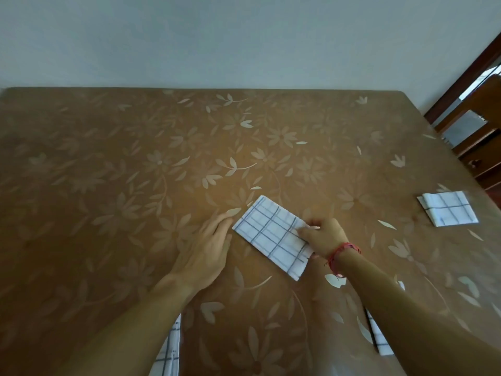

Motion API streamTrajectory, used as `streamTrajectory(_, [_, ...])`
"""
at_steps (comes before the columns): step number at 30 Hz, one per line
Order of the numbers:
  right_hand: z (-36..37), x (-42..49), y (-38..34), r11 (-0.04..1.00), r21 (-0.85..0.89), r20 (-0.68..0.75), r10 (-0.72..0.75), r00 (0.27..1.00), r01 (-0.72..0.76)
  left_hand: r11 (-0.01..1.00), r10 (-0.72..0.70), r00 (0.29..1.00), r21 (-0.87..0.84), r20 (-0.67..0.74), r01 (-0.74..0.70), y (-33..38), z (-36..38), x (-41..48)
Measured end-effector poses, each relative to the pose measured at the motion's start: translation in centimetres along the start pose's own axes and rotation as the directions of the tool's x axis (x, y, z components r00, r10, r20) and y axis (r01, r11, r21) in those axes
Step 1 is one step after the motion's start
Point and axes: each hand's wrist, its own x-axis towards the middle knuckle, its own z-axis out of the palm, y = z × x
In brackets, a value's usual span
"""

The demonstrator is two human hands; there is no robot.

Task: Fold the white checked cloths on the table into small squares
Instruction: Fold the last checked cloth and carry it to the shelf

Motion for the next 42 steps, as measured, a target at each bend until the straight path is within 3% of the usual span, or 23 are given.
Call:
streamTrajectory(4, [0.9, -2.3, 0.9, 0.88, 0.416, 0.074, 0.218, 0.973, -0.229, 0.983, 0.166, 0.985, 0.066, 0.054, -0.17, 1.9, 1.6, -2.1])
streamTrajectory(6, [1.8, -3.4, 1.4, 0.788, 0.522, 0.14, 0.298, 0.944, -0.326, 0.976, 0.195, 0.978, 0.088, 0.074, -0.201, 2.9, 2.9, -3.1])
streamTrajectory(12, [3.2, -5.7, 2.7, 0.65, 0.615, 0.289, 0.341, 0.894, -0.447, 0.97, 0.173, 0.984, 0.166, 0.036, -0.177, 3.9, 5.0, -4.7])
streamTrajectory(16, [3.3, -6.7, 3.1, 0.673, 0.589, 0.318, 0.316, 0.894, -0.447, 0.959, 0.197, 0.98, 0.217, -0.041, -0.184, 3.9, 4.5, -5.2])
streamTrajectory(20, [2.7, -7.4, 3.4, 0.843, 0.425, 0.271, 0.228, 0.935, -0.329, 0.96, 0.18, 0.98, 0.229, -0.082, -0.158, 3.9, 4.2, -5.7])
streamTrajectory(22, [2.4, -7.7, 4.2, 0.948, 0.282, 0.095, 0.127, 0.987, -0.149, 0.97, 0.135, 0.988, 0.216, -0.078, -0.116, 3.8, 4.2, -6.0])
streamTrajectory(24, [1.8, -8.3, 5.1, 0.996, 0.009, -0.093, -0.09, 0.992, 0.092, 0.976, 0.106, 0.99, 0.199, -0.097, -0.085, 3.7, 4.2, -6.4])
streamTrajectory(25, [1.5, -8.6, 5.6, 0.965, -0.123, -0.104, -0.244, 0.964, 0.231, 0.978, 0.102, 0.988, 0.192, -0.113, -0.079, 3.7, 4.2, -6.6])
streamTrajectory(27, [1.4, -9.1, 6.5, 0.813, -0.337, 0.034, -0.493, 0.869, 0.474, 0.98, 0.114, 0.984, 0.177, -0.139, -0.089, 3.8, 4.2, -7.0])
streamTrajectory(29, [1.6, -8.9, 7.1, 0.61, -0.505, 0.202, -0.604, 0.771, 0.61, 0.981, 0.128, 0.978, 0.166, -0.164, -0.101, 4.0, 4.2, -7.2])
streamTrajectory(31, [2.0, -8.5, 7.2, 0.506, -0.563, 0.234, -0.661, 0.713, 0.654, 0.983, 0.12, 0.979, 0.156, -0.164, -0.095, 4.2, 4.1, -7.4])
streamTrajectory(34, [2.6, -7.7, 7.1, 0.554, -0.496, 0.161, -0.697, 0.698, 0.668, 0.991, 0.082, 0.987, 0.12, -0.135, -0.065, 4.0, 4.1, -7.7])
streamTrajectory(42, [2.5, -6.8, 5.8, 0.719, -0.416, 0.11, -0.568, 0.816, 0.557, 0.993, -0.081, 0.991, 0.077, -0.107, 0.09, 3.4, 3.9, -7.3])
